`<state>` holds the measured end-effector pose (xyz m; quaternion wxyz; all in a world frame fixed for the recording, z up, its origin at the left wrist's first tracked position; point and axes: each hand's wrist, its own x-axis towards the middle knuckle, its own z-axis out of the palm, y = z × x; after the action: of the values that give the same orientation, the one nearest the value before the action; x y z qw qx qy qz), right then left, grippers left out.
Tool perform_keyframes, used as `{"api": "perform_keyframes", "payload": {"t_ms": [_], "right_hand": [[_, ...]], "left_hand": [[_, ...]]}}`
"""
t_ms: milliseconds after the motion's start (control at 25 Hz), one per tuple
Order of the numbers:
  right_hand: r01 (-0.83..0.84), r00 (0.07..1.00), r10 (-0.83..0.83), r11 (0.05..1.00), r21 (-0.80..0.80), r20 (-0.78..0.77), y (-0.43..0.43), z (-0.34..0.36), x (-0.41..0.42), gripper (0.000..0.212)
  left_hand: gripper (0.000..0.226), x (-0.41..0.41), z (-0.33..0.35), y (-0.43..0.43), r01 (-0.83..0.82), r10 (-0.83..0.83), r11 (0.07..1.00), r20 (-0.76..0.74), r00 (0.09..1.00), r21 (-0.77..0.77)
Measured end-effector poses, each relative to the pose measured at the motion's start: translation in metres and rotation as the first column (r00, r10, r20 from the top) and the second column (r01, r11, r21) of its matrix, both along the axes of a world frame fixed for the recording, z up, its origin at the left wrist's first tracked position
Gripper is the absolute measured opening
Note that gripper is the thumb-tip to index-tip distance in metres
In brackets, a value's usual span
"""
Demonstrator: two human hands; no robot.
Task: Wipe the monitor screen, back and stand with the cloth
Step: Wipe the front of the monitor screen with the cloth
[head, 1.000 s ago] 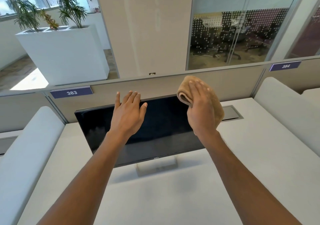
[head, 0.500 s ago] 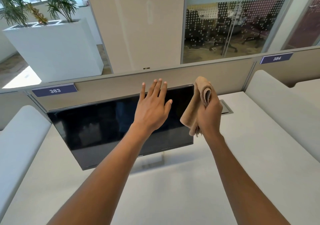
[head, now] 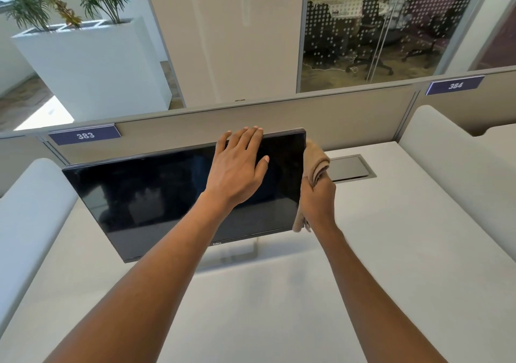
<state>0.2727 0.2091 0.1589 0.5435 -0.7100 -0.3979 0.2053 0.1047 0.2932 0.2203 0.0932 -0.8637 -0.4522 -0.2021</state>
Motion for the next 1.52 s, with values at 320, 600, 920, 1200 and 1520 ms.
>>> {"api": "perform_keyframes", "payload": {"t_ms": [320,600,920,1200,1520], "right_hand": [[-0.039,0.987,-0.023,0.930,-0.365,-0.162,-0.021,-0.067,-0.009,0.029],[0.009,0.968,-0.069,0.971,-0.240,-0.242,-0.013,-0.051,-0.021,0.031],[0.066,0.998,-0.067,0.983,0.172,0.004,0.048,0.023,-0.017,0.067],[0.077,0.995,-0.085,0.986,0.151,0.048,0.045,-0.025,-0.025,0.071],[0.071,0.982,-0.113,0.962,-0.263,-0.148,-0.003,-0.113,-0.040,0.065]], "left_hand": [[0.063,0.003,0.000,-0.001,-0.010,0.010,1.000,0.012,1.000,0.011],[0.064,0.003,0.000,-0.001,-0.007,0.008,1.000,0.030,1.000,-0.002],[0.066,0.001,0.001,-0.002,0.006,-0.005,1.000,0.035,0.999,-0.028],[0.065,0.002,0.000,0.002,0.009,-0.007,0.999,0.050,0.999,-0.031],[0.065,0.004,-0.002,0.002,0.005,-0.005,1.000,0.045,0.999,-0.009]]}}
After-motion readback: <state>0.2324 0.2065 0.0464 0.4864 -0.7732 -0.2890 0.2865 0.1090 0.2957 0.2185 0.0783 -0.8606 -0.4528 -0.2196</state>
